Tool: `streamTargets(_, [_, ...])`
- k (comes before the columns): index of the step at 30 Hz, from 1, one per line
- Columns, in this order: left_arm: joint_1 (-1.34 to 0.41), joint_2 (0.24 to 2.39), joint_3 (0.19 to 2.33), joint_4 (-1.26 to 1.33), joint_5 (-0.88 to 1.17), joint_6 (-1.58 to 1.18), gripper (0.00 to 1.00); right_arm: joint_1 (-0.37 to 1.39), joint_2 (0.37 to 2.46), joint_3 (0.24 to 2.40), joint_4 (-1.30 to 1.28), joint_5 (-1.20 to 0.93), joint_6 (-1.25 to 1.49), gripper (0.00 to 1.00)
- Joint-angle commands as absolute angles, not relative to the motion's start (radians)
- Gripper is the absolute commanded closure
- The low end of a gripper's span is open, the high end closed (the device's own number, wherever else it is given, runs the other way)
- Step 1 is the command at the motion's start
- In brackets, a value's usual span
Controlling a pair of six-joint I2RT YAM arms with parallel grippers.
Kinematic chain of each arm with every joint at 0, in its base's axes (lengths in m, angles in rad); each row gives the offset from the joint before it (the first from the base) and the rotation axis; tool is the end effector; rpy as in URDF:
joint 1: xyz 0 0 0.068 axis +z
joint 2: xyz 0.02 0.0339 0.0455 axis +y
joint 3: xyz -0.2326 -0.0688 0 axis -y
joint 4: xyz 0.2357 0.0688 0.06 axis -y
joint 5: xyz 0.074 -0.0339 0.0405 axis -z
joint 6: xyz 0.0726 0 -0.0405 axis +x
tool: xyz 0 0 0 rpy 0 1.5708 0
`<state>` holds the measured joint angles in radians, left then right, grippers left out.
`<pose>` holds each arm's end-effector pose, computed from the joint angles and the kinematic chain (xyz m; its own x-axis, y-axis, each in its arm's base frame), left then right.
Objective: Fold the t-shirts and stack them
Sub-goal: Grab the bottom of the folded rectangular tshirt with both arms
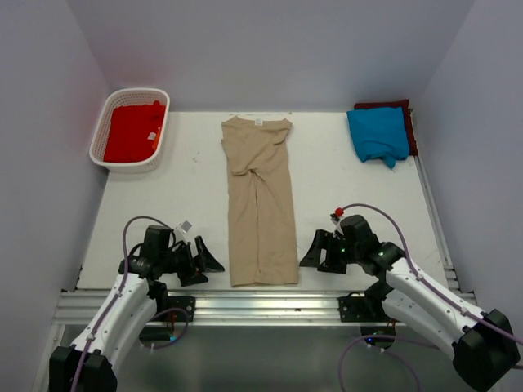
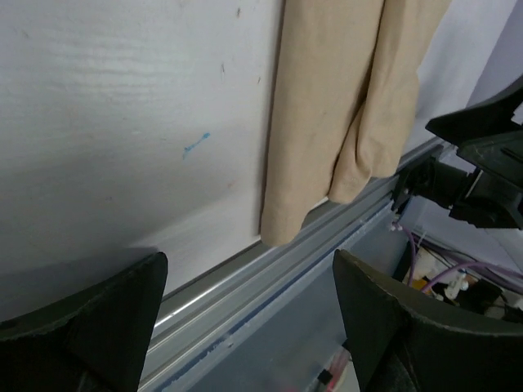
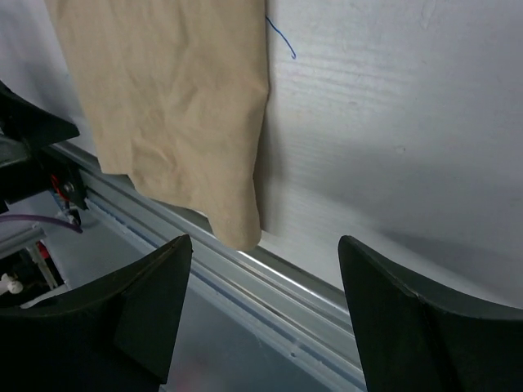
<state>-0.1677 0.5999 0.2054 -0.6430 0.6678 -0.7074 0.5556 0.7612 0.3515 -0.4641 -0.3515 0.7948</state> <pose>0.1259 -0.0669 0.0968 -0.9322 -0.3597 -0.0398 -0.2162 0.6419 -0.7357 0.1422 0.1177 0.1261 -0.9437 0.2028 -0.2612 -0.0134 0.7657 0.6431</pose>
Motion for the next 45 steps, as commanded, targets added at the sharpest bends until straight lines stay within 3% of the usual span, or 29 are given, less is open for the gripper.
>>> streamTargets(1, [-0.178,0.643,0.169,-0.631,0.733,-0.657,0.14,0.575,0.79,0.331,-0.46,-0.405,0.857,0.24])
streamTargets(7, [-0.184,0.738,0.089,-0.471,0.781,-0.66,0.19,0.626,0.902,0.282,-0.321,-0.407,0.925,0.38])
streamTargets(22, [-0.406,1.017,0.078,-0.062,0.723,-0.839,0.26,0.738,1.089,0.298,-0.129,-0.357,0.994,0.44])
streamTargets(30, [-0.451,1.111,0.075,0.067,0.638,-0.862,0.4,0.749,1.114,0.302,-0.094,-0.339,0.997,0.62])
streamTargets(42, [-0.505,1.287,0.104,0.21,0.538,-0.891,0.5,0.759,1.135,0.278,-0.046,-0.342,1.006,0.66])
streamTargets(45, [-0.534,1.33,0.103,0.254,0.549,-0.907,0.58,0.759,1.131,0.273,-0.048,-0.342,1.011,0.7])
